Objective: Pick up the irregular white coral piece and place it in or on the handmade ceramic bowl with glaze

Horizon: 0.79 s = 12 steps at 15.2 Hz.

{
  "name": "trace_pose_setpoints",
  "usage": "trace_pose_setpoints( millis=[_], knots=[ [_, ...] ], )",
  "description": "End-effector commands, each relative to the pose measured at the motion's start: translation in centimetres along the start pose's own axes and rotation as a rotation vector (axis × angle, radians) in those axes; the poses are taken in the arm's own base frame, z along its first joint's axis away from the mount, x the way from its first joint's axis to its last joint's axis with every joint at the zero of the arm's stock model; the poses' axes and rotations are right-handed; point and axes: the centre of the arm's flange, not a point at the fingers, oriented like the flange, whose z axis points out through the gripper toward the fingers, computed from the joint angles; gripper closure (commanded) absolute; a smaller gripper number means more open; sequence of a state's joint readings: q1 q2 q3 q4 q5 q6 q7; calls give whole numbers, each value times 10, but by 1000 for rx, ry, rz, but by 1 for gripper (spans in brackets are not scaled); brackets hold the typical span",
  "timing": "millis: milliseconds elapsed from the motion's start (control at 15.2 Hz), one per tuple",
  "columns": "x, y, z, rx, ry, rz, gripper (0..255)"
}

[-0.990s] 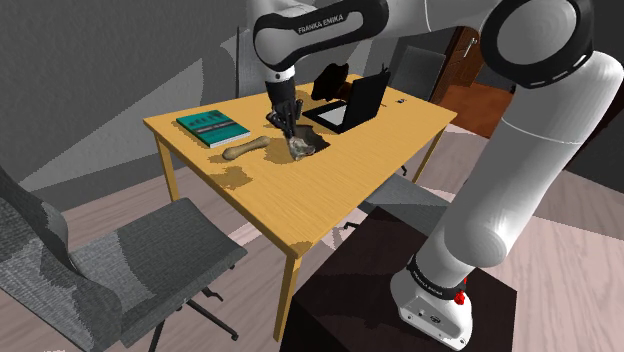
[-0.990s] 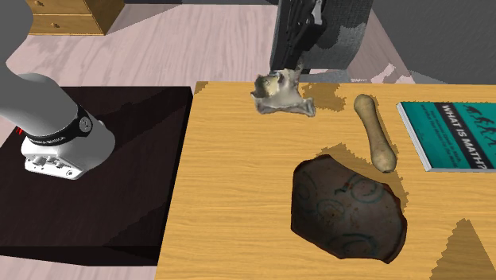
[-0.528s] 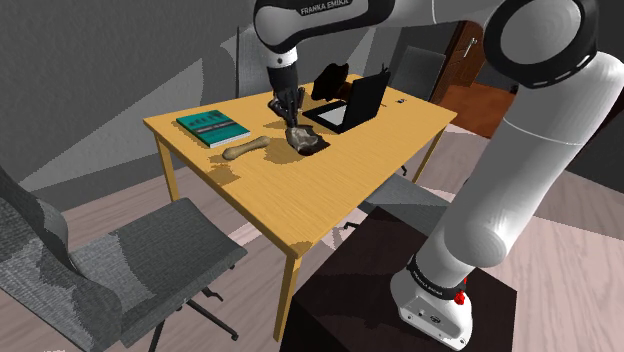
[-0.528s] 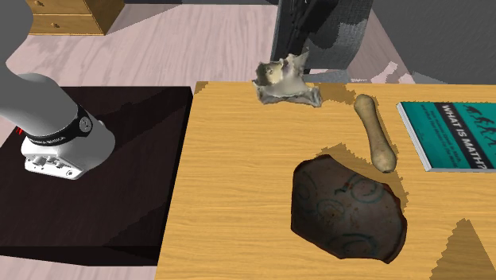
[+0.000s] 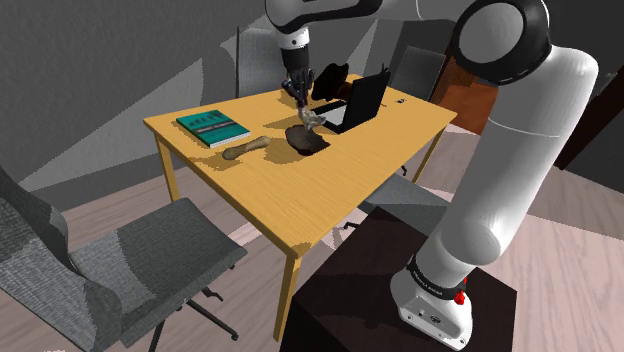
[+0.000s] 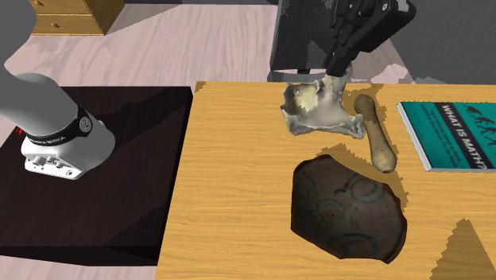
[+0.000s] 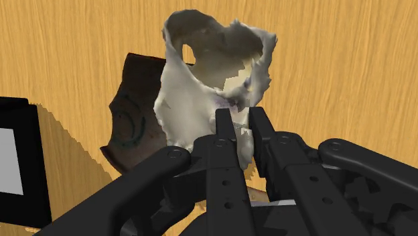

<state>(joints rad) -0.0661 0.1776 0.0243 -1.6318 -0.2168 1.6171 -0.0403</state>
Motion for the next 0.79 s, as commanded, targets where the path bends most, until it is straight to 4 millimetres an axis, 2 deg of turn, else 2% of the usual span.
trace_pose_setpoints(
  millis=[0, 462, 726],
  knots=[
    [11, 25, 0, -1, 0, -1, 255],
    [42, 113, -12, -1, 0, -1, 255],
    [46, 109, 8, -1, 0, -1, 255]
  ],
)
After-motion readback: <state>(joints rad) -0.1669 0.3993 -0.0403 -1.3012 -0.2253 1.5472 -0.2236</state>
